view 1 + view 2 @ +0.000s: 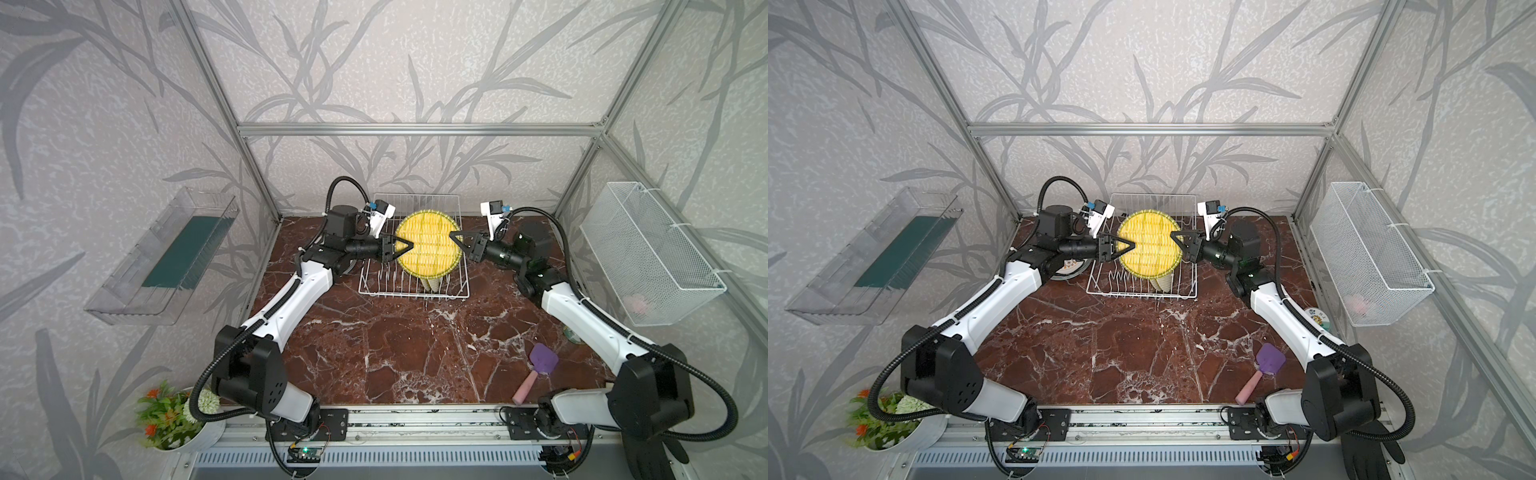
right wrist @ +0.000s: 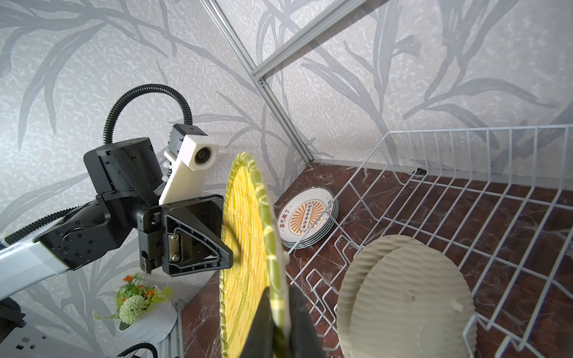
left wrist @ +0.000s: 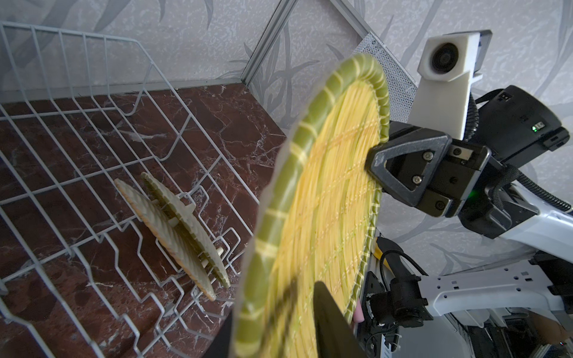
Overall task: Unload the plates from the dish rack
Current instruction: Place a plate at the middle-left of the table.
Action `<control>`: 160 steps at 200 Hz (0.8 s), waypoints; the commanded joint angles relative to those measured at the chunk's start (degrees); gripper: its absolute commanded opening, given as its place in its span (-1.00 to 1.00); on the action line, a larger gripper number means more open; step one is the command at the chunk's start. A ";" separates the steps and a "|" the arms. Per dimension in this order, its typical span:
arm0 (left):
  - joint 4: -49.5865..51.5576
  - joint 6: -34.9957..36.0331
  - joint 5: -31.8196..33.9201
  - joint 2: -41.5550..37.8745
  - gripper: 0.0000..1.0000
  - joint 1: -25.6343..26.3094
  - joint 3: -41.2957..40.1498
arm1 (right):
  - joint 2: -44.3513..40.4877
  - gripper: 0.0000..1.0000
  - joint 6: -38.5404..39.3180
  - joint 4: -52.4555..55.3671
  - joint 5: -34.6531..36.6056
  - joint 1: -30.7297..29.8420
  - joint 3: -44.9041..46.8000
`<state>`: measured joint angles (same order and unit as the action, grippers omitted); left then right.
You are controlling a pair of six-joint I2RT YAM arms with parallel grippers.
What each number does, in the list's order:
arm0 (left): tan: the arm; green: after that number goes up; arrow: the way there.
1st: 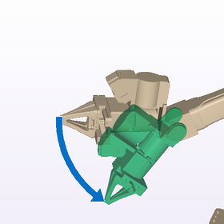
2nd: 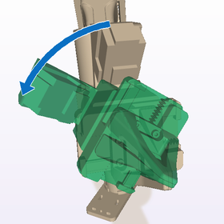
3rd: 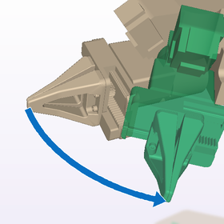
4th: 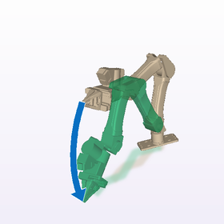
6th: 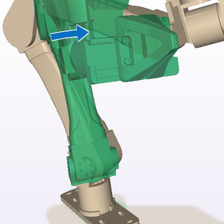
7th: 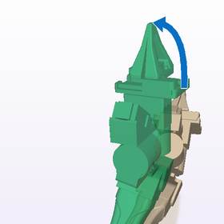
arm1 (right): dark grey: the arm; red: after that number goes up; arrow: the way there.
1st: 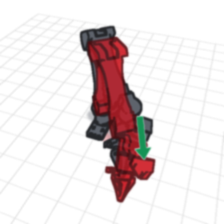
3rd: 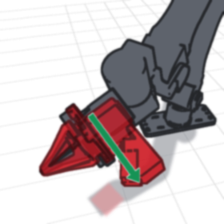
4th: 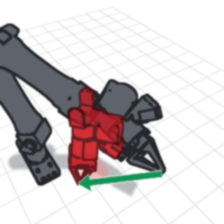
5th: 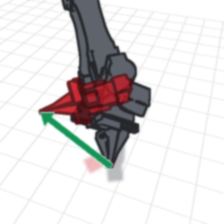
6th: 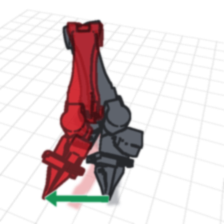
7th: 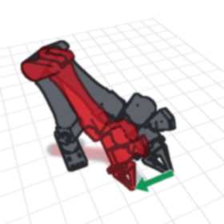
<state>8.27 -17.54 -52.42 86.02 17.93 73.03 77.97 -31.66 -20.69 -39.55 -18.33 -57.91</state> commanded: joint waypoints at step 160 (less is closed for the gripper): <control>-3.39 -2.50 5.31 -4.84 -1.00 0.00 -0.72 | -1.61 0.99 -0.51 4.58 9.35 -0.26 0.69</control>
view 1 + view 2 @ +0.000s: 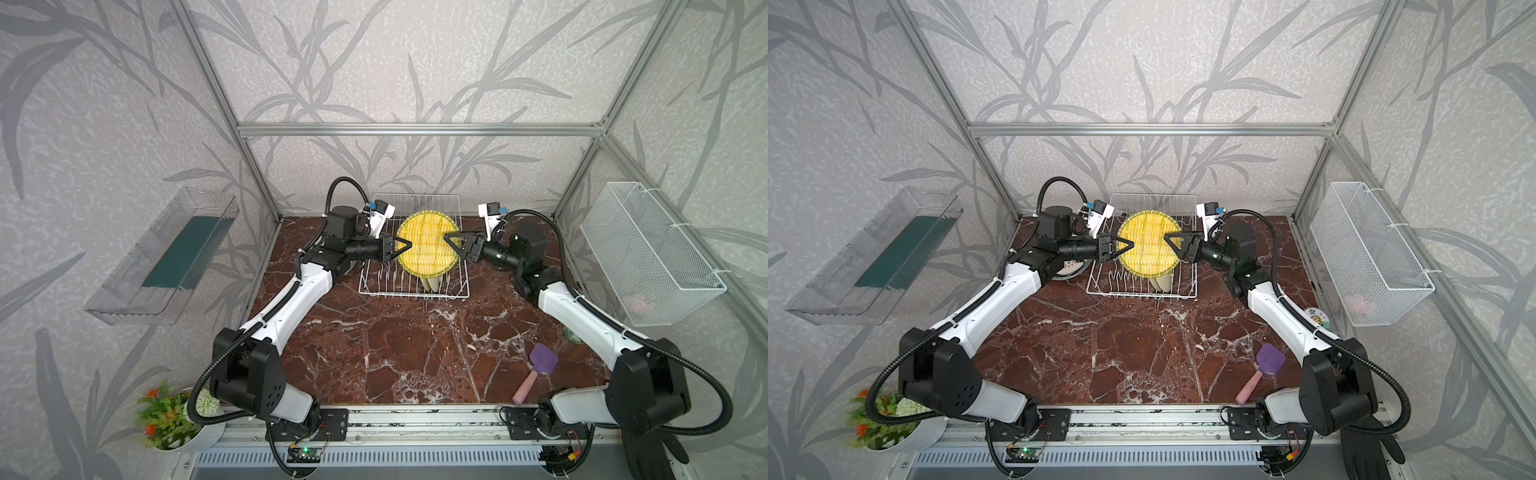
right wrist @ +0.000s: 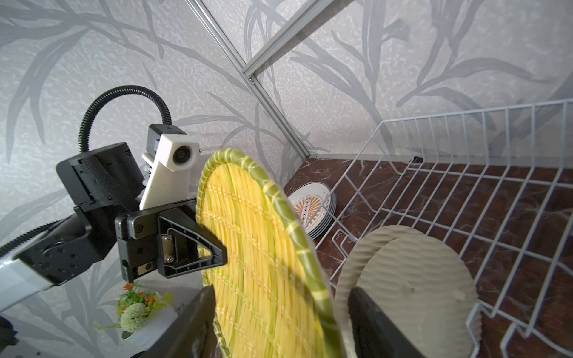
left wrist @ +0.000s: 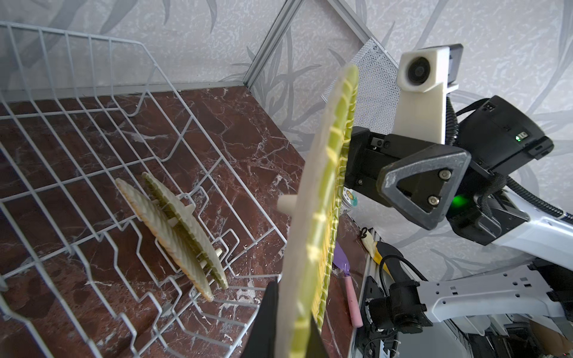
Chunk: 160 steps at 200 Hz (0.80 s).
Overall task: Unload the plates from the dish rack
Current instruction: Place a plate at the middle-left of the table.
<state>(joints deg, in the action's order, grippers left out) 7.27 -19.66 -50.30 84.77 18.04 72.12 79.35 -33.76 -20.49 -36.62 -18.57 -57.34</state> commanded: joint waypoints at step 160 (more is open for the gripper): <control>3.02 -10.95 36.42 -13.71 -1.00 -19.46 -3.99 | -17.45 0.98 21.17 19.15 18.12 -6.11 4.08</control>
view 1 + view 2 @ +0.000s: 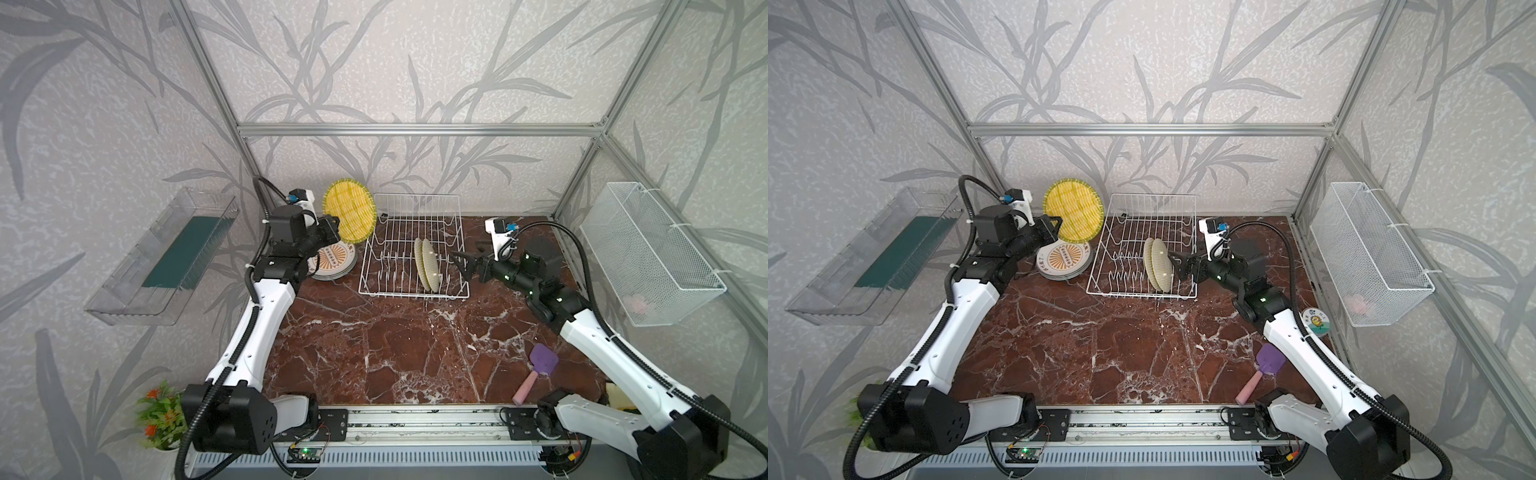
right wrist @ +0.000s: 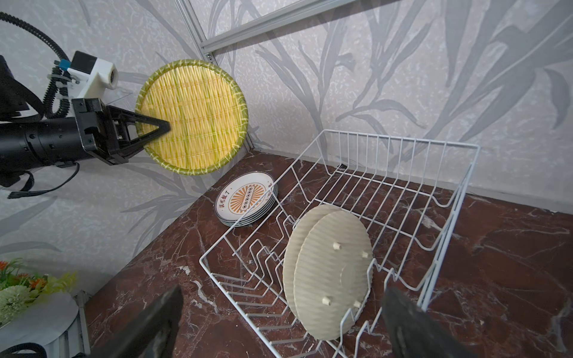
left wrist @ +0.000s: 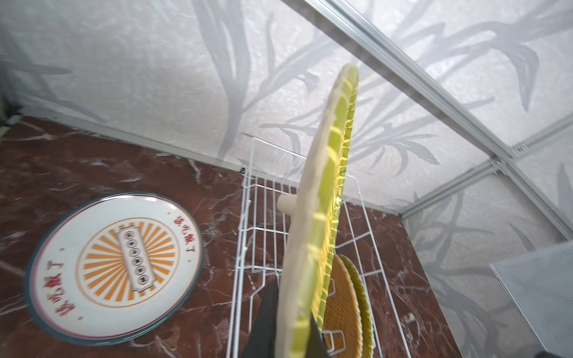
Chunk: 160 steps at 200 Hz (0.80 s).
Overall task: Unload the plates from the dish rack
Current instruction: Place a plate at the middle-left of the table.
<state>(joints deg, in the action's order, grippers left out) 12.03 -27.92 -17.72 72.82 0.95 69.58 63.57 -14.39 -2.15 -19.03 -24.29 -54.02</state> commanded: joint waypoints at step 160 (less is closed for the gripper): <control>-20.47 -11.98 -8.40 18.30 -1.00 -17.21 -10.65 | 2.09 0.98 4.43 1.63 -1.01 -4.62 0.40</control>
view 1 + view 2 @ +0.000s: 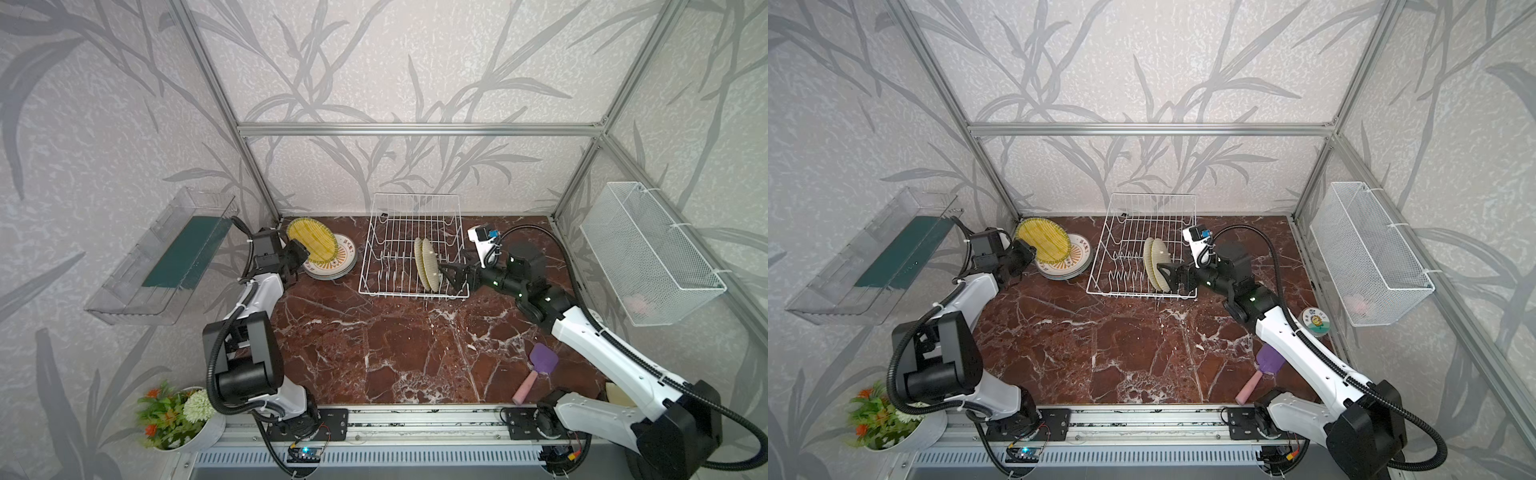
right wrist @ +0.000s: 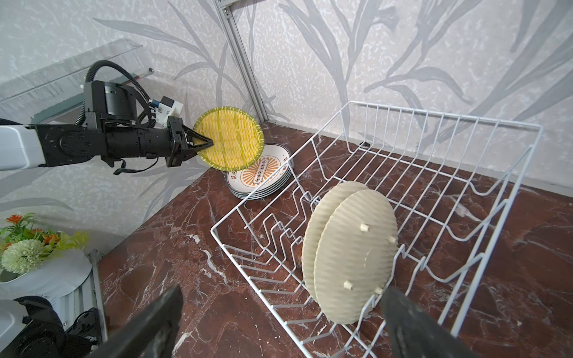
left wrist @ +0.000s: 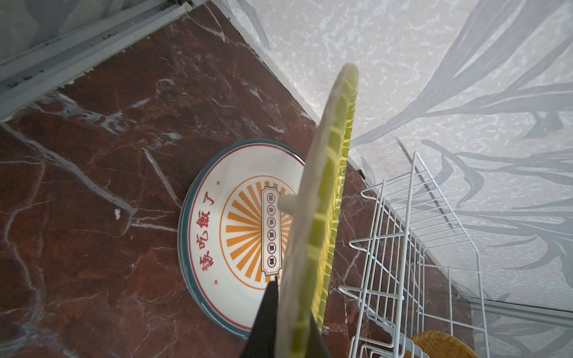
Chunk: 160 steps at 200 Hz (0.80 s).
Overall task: Unload the plates from the dish rack
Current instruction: Place a plate at the middle-left of the table.
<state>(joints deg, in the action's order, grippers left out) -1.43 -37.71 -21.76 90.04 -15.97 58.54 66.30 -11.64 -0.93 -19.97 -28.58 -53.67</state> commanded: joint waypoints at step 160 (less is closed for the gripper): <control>9.23 2.55 -9.08 -8.38 -1.00 -0.29 1.85 | -0.12 0.98 3.22 -0.21 -0.25 -0.42 0.41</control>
<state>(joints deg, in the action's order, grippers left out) 1.76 -37.06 -30.15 87.39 -16.21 58.67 66.28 -9.15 0.10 -19.79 -28.77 -53.65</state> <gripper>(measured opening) 0.090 0.991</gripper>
